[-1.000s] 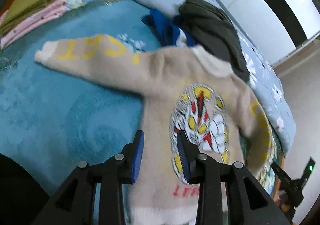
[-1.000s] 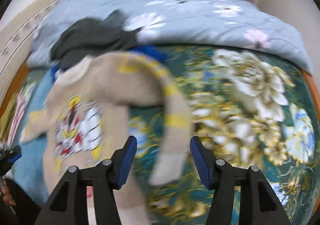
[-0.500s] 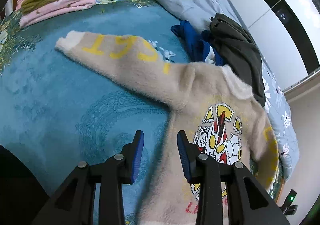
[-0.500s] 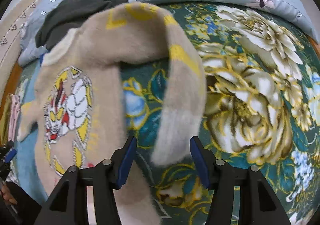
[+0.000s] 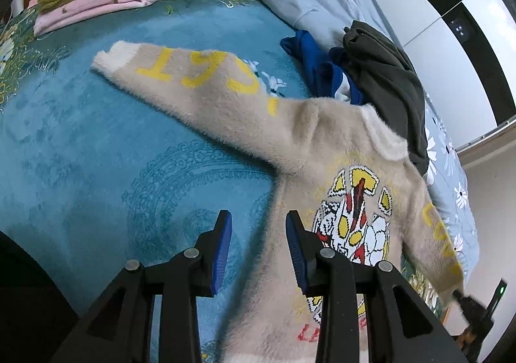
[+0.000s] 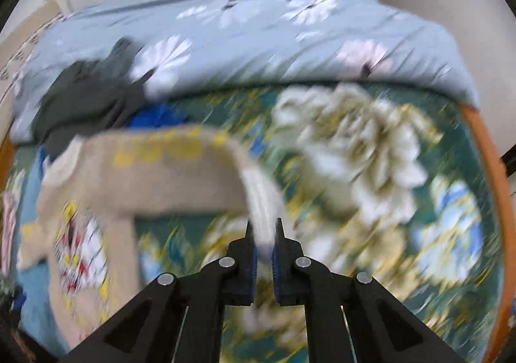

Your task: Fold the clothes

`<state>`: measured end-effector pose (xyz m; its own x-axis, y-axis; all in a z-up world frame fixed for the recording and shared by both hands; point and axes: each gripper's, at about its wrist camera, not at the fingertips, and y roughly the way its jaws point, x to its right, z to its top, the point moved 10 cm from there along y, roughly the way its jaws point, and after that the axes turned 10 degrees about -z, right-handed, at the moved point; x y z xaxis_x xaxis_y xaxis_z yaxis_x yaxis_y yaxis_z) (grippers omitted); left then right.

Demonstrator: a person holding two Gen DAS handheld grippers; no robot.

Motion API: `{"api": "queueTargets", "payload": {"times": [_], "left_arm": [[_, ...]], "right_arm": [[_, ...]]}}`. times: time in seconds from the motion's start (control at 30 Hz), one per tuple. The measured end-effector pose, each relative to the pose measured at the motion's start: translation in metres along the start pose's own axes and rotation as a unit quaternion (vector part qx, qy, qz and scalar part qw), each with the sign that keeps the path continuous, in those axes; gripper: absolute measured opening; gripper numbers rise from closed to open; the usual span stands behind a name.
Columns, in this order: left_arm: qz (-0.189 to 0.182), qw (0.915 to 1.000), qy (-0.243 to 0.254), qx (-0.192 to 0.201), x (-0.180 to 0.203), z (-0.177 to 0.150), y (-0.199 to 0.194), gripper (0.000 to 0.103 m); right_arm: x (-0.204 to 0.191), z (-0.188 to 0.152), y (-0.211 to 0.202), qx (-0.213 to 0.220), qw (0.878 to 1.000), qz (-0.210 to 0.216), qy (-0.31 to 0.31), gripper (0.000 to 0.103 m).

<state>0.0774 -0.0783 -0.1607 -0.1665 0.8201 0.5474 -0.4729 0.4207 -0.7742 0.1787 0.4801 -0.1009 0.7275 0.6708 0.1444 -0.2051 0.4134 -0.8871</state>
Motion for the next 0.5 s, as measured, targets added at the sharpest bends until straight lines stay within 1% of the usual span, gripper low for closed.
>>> {"api": "queueTargets", "payload": {"times": [0.07,0.17,0.33,0.4,0.5], "left_arm": [[0.002,1.0,0.002,-0.001,0.0,0.0,0.001,0.035],[0.007,1.0,0.003,0.0,0.0,0.0,0.002,0.035],[0.017,0.9998,-0.001,-0.002,-0.003,-0.001,0.007,0.035],[0.018,0.9998,-0.001,-0.005,-0.003,-0.001,0.01,0.035],[0.018,0.9998,-0.006,-0.008,-0.004,-0.001,0.013,0.037]], "right_arm": [[0.01,0.017,0.017,-0.009,1.0,-0.016,0.01,0.008],[0.027,0.033,0.057,-0.039,0.998,-0.034,0.035,0.008],[0.037,0.036,0.105,-0.074,0.994,-0.06,0.051,0.008],[0.036,0.037,0.117,-0.081,0.993,-0.064,0.055,0.008],[0.032,0.041,0.121,-0.072,0.993,-0.069,0.056,0.012]]}}
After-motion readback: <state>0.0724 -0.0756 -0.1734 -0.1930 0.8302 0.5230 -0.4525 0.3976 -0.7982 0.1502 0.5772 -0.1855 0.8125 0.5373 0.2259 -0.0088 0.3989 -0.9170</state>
